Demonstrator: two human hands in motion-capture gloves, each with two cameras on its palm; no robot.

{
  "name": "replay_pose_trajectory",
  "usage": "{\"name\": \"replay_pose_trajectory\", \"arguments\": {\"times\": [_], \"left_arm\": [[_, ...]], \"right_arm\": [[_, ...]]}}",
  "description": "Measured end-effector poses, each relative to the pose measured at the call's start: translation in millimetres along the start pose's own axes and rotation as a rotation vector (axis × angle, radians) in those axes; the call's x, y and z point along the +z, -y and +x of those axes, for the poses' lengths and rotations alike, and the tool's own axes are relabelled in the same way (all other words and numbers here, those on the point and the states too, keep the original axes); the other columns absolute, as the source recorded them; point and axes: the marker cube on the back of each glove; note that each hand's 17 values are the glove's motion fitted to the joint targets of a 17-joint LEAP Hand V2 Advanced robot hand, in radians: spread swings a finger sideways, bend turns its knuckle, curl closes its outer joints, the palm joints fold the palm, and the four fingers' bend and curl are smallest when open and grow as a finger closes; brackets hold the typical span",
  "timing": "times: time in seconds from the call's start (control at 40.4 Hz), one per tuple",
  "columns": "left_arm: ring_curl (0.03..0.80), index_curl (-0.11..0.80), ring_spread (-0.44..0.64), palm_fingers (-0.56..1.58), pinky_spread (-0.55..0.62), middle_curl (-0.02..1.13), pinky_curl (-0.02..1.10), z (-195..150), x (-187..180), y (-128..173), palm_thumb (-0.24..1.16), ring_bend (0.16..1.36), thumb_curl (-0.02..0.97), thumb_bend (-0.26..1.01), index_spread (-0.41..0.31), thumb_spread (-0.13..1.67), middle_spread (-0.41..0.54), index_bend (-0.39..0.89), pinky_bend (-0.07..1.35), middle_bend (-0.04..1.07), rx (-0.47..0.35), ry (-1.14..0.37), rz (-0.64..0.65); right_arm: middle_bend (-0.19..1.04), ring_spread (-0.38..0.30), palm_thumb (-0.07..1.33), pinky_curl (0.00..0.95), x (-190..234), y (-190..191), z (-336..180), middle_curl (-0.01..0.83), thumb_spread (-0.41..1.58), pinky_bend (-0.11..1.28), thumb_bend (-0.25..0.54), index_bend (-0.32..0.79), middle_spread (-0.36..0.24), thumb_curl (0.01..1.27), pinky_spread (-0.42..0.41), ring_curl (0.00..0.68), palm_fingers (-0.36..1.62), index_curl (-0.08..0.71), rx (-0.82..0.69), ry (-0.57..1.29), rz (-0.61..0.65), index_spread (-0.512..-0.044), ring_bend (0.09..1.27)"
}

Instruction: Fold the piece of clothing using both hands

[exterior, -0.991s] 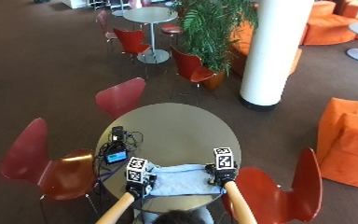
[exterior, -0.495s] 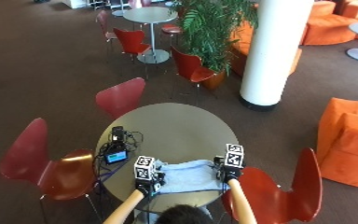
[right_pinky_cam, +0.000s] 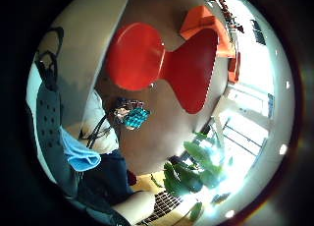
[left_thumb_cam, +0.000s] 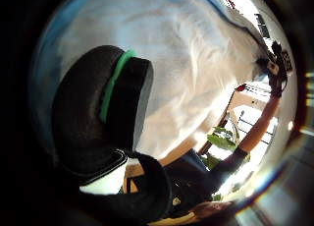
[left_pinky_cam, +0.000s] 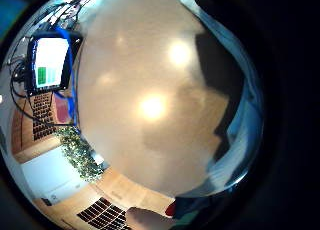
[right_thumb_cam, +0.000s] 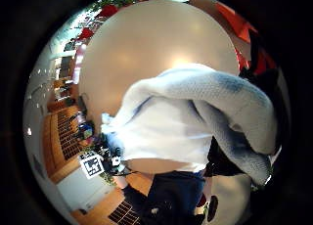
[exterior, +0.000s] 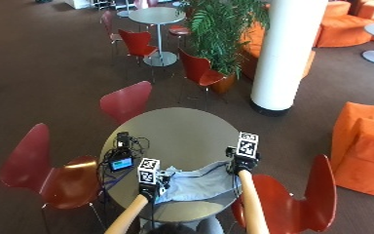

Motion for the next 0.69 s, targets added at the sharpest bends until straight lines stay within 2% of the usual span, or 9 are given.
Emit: {"name": "replay_pose_trajectory", "arguments": {"times": [0.074, 0.173, 0.223, 0.322, 0.396, 0.446, 0.545, 0.595, 0.694], "left_arm": [[0.334, 0.353, 0.4, 0.08, 0.33, 0.28, 0.35, -15, -14, -5, 0.12, 0.51, 0.275, -0.01, -0.055, 1.3, 0.204, 0.17, 0.44, 0.16, 0.015, -0.06, 0.086], [0.328, 0.349, 0.37, 0.15, 0.3, 0.28, 0.35, -44, -19, 6, 0.12, 0.52, 0.271, -0.01, -0.052, 1.3, 0.19, 0.16, 0.42, 0.19, 0.019, -0.1, 0.221], [0.327, 0.349, 0.35, 0.19, 0.27, 0.29, 0.34, -56, -26, 2, 0.11, 0.52, 0.266, -0.01, -0.054, 1.29, 0.175, 0.16, 0.41, 0.19, 0.009, -0.098, 0.265], [0.328, 0.349, 0.32, 0.21, 0.25, 0.3, 0.34, -75, -48, -30, 0.11, 0.53, 0.261, -0.01, -0.054, 1.29, 0.159, 0.16, 0.4, 0.19, -0.02, -0.049, 0.303], [0.33, 0.348, 0.31, 0.22, 0.24, 0.3, 0.34, -92, -60, -61, 0.11, 0.53, 0.258, -0.01, -0.057, 1.29, 0.152, 0.16, 0.4, 0.18, -0.043, 0.02, 0.313], [0.33, 0.348, 0.3, 0.23, 0.23, 0.31, 0.34, -101, -64, -79, 0.11, 0.53, 0.256, -0.01, -0.058, 1.29, 0.148, 0.16, 0.39, 0.18, -0.049, 0.05, 0.337], [0.326, 0.346, 0.29, 0.24, 0.22, 0.31, 0.34, -117, -70, -116, 0.11, 0.53, 0.253, -0.01, -0.062, 1.29, 0.137, 0.15, 0.38, 0.19, -0.052, 0.058, 0.392], [0.324, 0.345, 0.27, 0.27, 0.21, 0.32, 0.34, -122, -70, -131, 0.11, 0.52, 0.251, -0.01, -0.066, 1.29, 0.125, 0.16, 0.37, 0.2, -0.057, 0.06, 0.403], [0.318, 0.341, 0.26, 0.29, 0.2, 0.33, 0.34, -131, -64, -153, 0.11, 0.52, 0.249, -0.01, -0.073, 1.29, 0.115, 0.15, 0.35, 0.2, -0.065, 0.092, 0.397]], "right_arm": [[0.32, -0.266, 0.94, 0.373, -16, -2, -22, 0.466, 0.49, 0.66, -0.044, 0.15, -0.248, 0.62, -0.377, 0.45, 1.26, 0.296, 0.015, 0.04, -0.109, -0.28, 0.66], [0.32, -0.268, 0.94, 0.38, -34, 3, -68, 0.472, 0.39, 0.66, -0.036, 0.16, -0.25, 0.64, -0.376, 0.45, 1.26, 0.312, -0.042, 0.087, -0.035, -0.279, 0.65], [0.32, -0.27, 0.95, 0.384, -39, 0, -92, 0.477, 0.36, 0.66, -0.034, 0.16, -0.252, 0.65, -0.371, 0.452, 1.27, 0.319, -0.047, 0.092, -0.029, -0.281, 0.65], [0.32, -0.272, 0.95, 0.391, -41, -12, -164, 0.483, 0.32, 0.65, -0.035, 0.15, -0.255, 0.66, -0.375, 0.457, 1.27, 0.33, -0.106, 0.064, -0.032, -0.279, 0.65], [0.32, -0.273, 0.96, 0.396, -25, -29, -229, 0.488, 0.3, 0.65, -0.035, 0.15, -0.256, 0.67, -0.375, 0.461, 1.26, 0.337, -0.155, 0.026, -0.143, -0.277, 0.65], [0.32, -0.273, 0.96, 0.399, -10, -47, -269, 0.491, 0.28, 0.65, -0.036, 0.15, -0.257, 0.68, -0.375, 0.463, 1.26, 0.34, -0.217, 0.012, -0.175, -0.278, 0.65], [0.33, -0.28, 0.95, 0.409, 15, -100, -332, 0.499, 0.3, 0.68, -0.04, 0.07, -0.26, 0.68, -0.377, 0.475, 1.24, 0.317, -0.371, -0.011, -0.113, -0.269, 0.7], [0.34, -0.281, 0.95, 0.416, 32, -109, -353, 0.504, 0.33, 0.7, -0.041, 0.03, -0.256, 0.68, -0.379, 0.481, 1.21, 0.293, -0.407, -0.023, -0.116, -0.262, 0.73], [0.34, -0.281, 0.93, 0.419, 52, -111, -382, 0.51, 0.4, 0.73, -0.04, 0.01, -0.249, 0.68, -0.384, 0.484, 1.16, 0.256, -0.445, 0.013, -0.086, -0.254, 0.74]]}}
